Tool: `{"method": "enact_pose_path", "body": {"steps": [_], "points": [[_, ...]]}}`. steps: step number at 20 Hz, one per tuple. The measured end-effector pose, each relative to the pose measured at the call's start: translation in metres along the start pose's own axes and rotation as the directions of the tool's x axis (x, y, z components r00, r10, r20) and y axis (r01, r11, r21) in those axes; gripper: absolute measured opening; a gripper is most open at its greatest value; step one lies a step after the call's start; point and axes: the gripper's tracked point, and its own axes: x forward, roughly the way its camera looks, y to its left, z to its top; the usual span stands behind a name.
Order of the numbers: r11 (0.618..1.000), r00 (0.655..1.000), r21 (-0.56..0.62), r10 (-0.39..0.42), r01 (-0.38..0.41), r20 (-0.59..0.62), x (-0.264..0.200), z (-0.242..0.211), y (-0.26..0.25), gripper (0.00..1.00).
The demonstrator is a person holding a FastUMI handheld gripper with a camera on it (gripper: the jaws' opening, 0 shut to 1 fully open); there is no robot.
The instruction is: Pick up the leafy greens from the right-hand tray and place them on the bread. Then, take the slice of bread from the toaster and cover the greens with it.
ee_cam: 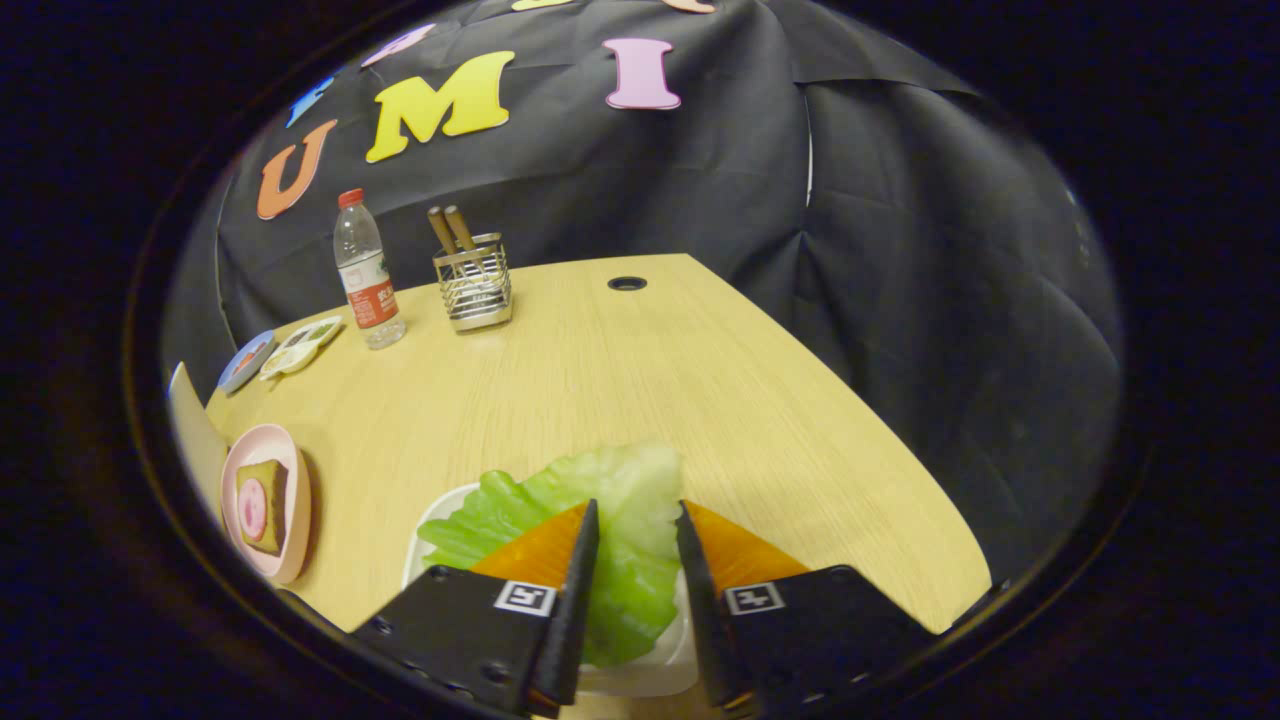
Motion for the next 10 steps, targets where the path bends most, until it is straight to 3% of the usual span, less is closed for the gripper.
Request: {"method": "enact_pose_path", "body": {"steps": [2, 4, 5, 10], "points": [[1.000, 1.000, -0.005, 0.010, -0.010, -0.001, -0.002, -0.001, 0.001, 0.13], [1.000, 1.000, -0.008, 0.016, -0.016, 0.003, -0.005, 0.000, -0.003, 0.13], [1.000, 1.000, -0.001, 0.012, -0.012, 0.005, -0.005, 0.000, -0.007, 0.01], [1.000, 0.997, 0.007, 0.023, -0.024, 0.068, -0.034, 0.014, -0.006, 0.00]]}}
